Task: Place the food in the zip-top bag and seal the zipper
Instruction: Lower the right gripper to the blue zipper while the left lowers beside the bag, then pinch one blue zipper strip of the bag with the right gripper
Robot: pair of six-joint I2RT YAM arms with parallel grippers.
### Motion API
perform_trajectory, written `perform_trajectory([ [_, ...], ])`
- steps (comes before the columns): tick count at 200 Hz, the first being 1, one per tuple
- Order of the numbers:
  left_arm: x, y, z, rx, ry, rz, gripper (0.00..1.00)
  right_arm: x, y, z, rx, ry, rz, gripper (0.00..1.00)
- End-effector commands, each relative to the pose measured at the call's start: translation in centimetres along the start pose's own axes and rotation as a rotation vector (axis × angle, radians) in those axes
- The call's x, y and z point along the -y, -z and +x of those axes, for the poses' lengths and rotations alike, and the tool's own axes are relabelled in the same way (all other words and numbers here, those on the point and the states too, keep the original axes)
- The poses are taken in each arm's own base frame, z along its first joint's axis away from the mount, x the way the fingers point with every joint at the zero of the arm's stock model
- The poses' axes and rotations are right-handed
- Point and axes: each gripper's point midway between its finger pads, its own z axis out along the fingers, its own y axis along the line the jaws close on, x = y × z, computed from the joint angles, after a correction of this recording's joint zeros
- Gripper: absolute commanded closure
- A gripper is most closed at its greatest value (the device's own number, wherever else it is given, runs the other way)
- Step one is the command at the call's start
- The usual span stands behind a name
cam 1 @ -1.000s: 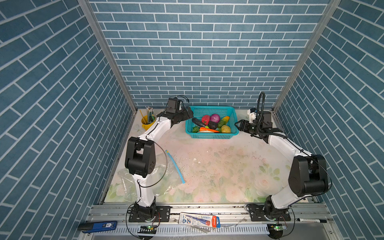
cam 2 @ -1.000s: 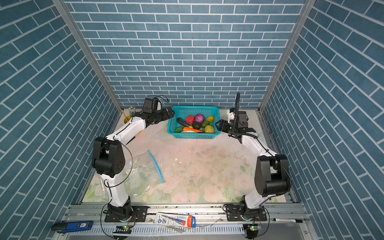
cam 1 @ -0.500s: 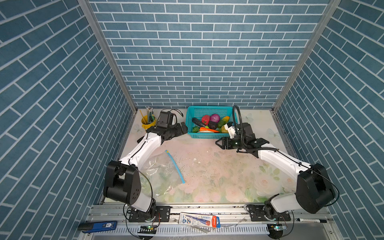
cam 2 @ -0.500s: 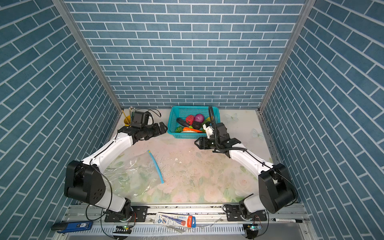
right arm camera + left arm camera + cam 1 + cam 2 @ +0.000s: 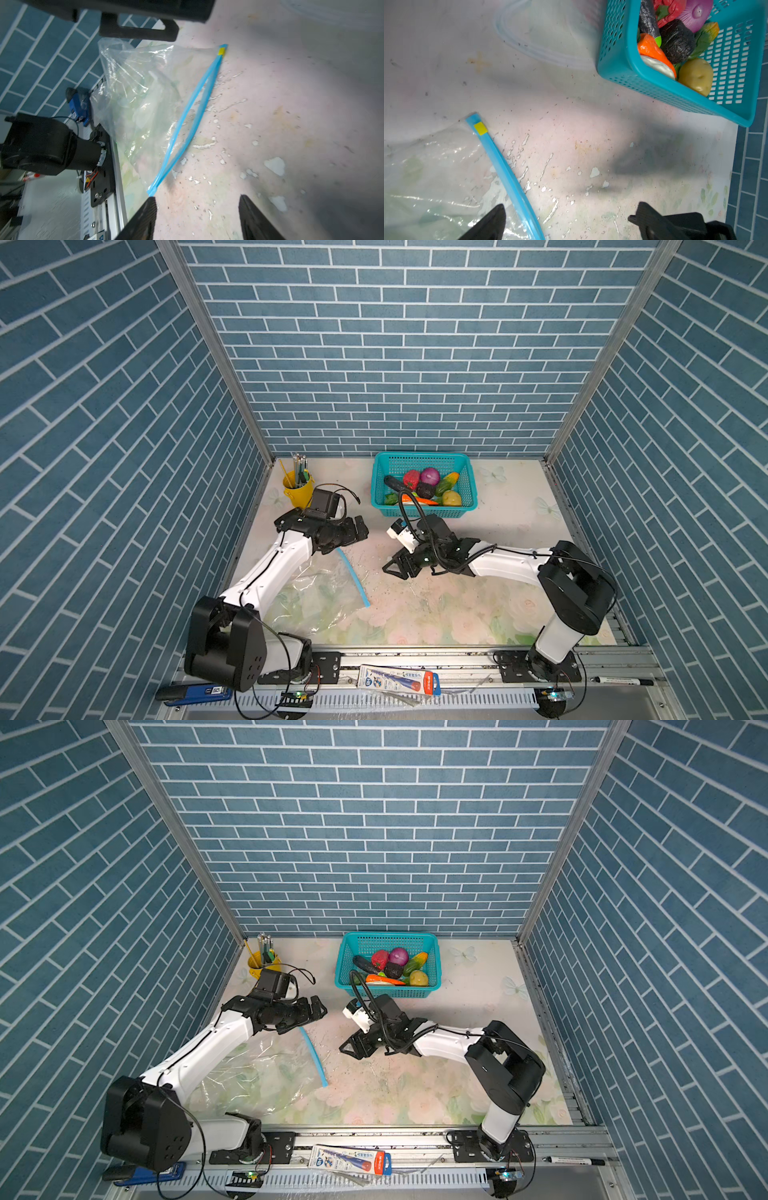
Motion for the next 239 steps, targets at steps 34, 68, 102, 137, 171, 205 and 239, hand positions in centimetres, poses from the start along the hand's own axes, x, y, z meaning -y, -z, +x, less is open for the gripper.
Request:
perform_trajectory([
  [34, -3.3, 0.7, 3.1, -0.046, 0.070, -0.037, 0.02, -2.4, -3.7, 0.2, 0.048, 0.143, -0.204, 0.44],
  [68, -4.3, 0.4, 4.5, -0.070, 0.089, -0.046, 0.03, -2.9, -4.7, 0.5, 0.033, 0.180, -0.238, 0.44],
  [102, -5.7, 0.7, 4.6, -0.034, 0.101, -0.073, 0.02, -3.5, -6.6, 2.0, -0.047, 0.230, -0.226, 0.47],
  [137, -6.4, 0.9, 4.5, -0.013, 0.125, -0.072, 0.03, -4.3, -8.0, 2.7, -0.093, 0.260, -0.236, 0.47],
  [171, -6.5, 0.9, 4.6, -0.011, 0.137, -0.072, 0.02, -4.2, -8.6, 2.6, -0.095, 0.259, -0.239, 0.48],
  [205, -7.0, 0.4, 5.6, -0.030, 0.178, -0.070, 0.02, -4.0, -9.3, 2.6, -0.097, 0.256, -0.231, 0.50],
  [239, -6.8, 0.0, 5.9, -0.031, 0.205, -0.041, 0.02, -4.0, -9.5, 2.5, -0.086, 0.263, -0.234, 0.55],
])
